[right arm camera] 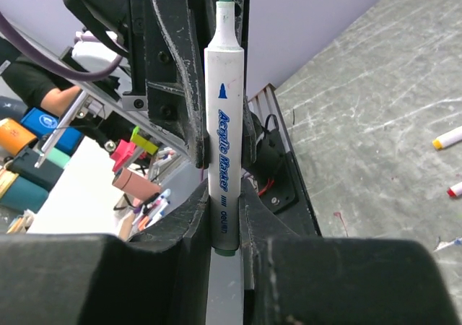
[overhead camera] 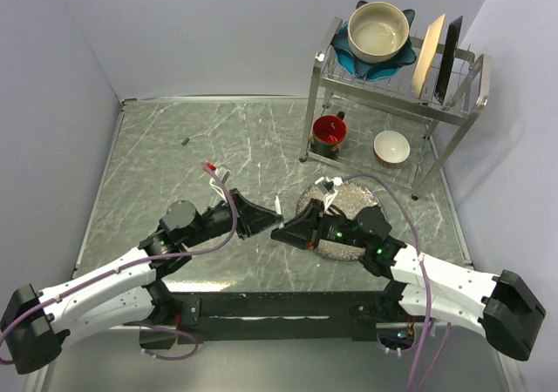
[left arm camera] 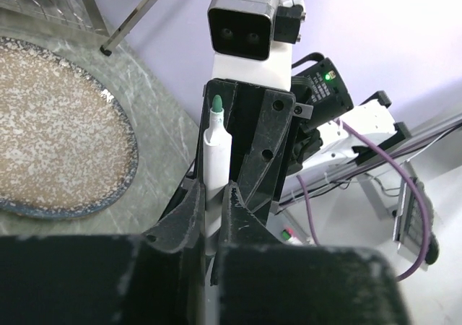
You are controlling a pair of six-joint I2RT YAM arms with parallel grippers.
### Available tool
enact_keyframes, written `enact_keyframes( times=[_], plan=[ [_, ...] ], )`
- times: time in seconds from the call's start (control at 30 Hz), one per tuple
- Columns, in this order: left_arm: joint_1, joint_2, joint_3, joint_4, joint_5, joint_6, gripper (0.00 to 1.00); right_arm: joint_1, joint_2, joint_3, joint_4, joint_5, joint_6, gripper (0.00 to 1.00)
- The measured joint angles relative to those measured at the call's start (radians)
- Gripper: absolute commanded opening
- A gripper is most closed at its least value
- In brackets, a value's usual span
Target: Insert the pens into the pen caps
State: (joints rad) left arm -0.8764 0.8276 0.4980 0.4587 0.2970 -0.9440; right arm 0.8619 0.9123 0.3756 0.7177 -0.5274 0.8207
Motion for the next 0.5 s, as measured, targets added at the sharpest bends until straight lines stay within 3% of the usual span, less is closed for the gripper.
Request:
enact_keyframes(
  times=[0.03,0.07,0.1,0.17,0.2,0.4,0.5],
  plan=[
    [-0.002,0.0,0.003,-0.008,0.001,0.008,0.01,0.0,-0.003,-0.003,-0.002,0.0,-0.001,0.01],
    [-0.003,0.0,0.006,-0.017,0.002,0.015,0.01,0.0,-0.004,-0.004,-0.003,0.0,-0.003,0.07],
    [-0.003,0.0,0.011,-0.023,0.005,0.02,0.01,0.0,-0.006,-0.004,-0.005,0.0,-0.004,0.22],
    [-0.003,0.003,0.025,-0.04,0.017,0.031,0.01,0.003,-0.014,-0.004,-0.01,0.0,-0.008,0.35],
    [-0.003,0.008,0.033,-0.045,0.023,0.036,0.01,0.004,-0.02,-0.004,-0.013,0.003,-0.009,0.36],
    [-0.002,0.021,0.053,-0.083,0.048,0.051,0.01,0.004,-0.056,-0.004,-0.043,0.009,-0.03,0.38],
    [-0.002,0.021,0.053,-0.089,0.055,0.06,0.01,0.004,-0.06,-0.004,-0.057,0.009,-0.037,0.18]
  ],
)
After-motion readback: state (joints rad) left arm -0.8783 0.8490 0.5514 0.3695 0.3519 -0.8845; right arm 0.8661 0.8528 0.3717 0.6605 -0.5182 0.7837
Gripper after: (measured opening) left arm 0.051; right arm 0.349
